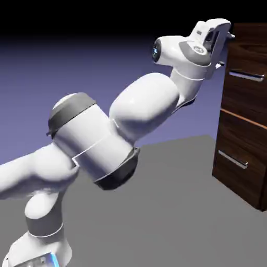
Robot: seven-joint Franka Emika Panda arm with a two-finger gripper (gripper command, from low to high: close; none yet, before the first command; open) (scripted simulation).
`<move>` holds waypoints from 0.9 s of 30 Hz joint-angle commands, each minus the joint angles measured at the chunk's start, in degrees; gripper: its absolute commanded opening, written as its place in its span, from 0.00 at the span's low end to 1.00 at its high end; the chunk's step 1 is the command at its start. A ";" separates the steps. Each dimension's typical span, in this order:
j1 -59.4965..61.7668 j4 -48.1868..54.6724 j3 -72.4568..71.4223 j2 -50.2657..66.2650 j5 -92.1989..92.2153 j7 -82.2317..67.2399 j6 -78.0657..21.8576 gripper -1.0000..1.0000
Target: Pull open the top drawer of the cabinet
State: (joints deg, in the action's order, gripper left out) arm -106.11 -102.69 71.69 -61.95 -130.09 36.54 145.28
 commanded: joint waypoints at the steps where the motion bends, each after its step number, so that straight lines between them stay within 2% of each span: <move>1: -2.02 1.12 1.37 -0.56 -2.49 -0.11 -0.55 0.50; 7: -14.14 7.82 9.61 -3.93 -17.44 -0.79 -3.85 0.50; 9: -14.50 8.02 9.86 -4.03 -17.89 -0.81 -3.95 0.50; 16: -24.41 22.12 13.34 -6.50 -17.33 -5.89 0.43 0.50; 17: -24.41 22.13 13.34 -6.50 -17.33 -5.90 0.43 0.00; 27: -11.30 3.44 8.02 -4.07 -17.99 -0.05 -5.63 0.00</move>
State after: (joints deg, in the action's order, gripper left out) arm -117.41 -99.25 79.72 -66.01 -147.90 36.39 139.64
